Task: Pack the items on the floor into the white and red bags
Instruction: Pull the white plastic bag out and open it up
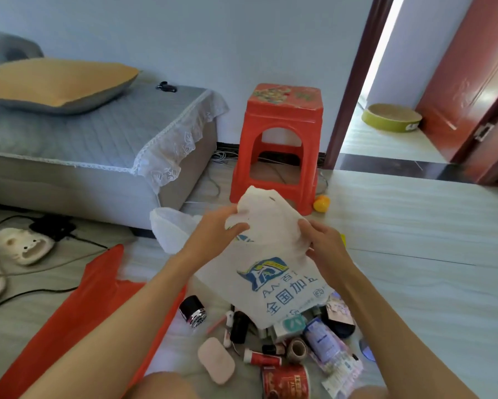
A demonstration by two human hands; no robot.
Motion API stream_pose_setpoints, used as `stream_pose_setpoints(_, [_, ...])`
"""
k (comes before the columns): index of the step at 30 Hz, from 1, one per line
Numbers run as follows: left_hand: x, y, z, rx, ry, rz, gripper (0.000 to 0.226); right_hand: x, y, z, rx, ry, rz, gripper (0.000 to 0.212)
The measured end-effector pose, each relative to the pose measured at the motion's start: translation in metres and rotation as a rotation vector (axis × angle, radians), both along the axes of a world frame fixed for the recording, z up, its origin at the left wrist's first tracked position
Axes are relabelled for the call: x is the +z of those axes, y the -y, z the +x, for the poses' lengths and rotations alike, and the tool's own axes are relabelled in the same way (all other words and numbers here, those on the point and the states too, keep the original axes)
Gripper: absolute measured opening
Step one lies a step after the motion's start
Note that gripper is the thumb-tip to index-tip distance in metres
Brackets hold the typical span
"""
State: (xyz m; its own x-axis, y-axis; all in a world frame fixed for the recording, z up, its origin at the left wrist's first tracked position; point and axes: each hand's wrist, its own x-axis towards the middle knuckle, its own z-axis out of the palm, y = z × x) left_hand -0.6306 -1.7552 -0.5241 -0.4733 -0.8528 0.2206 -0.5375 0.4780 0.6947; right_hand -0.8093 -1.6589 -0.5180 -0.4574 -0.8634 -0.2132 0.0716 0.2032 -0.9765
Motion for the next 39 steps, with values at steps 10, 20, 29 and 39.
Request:
stream_pose_setpoints(10, [0.014, 0.0, -0.005, 0.228, -0.053, 0.33, 0.029, -0.011, 0.018, -0.004, -0.214, -0.322, 0.136, 0.047])
stream_pose_setpoints(20, [0.035, -0.011, 0.005, 0.05, 0.039, 0.295, 0.016, -0.011, 0.028, 0.047, 0.331, -1.289, -0.389, 0.064])
stream_pose_setpoints(29, [0.038, -0.003, 0.025, 0.172, -0.304, 0.512, 0.012, -0.014, 0.018, 0.055, 0.545, -0.895, -0.112, 0.024])
stream_pose_setpoints(39, [0.016, -0.018, 0.029, -0.298, 0.303, -0.536, 0.047, 0.002, 0.013, 0.041, 0.431, -0.393, -0.048, 0.025])
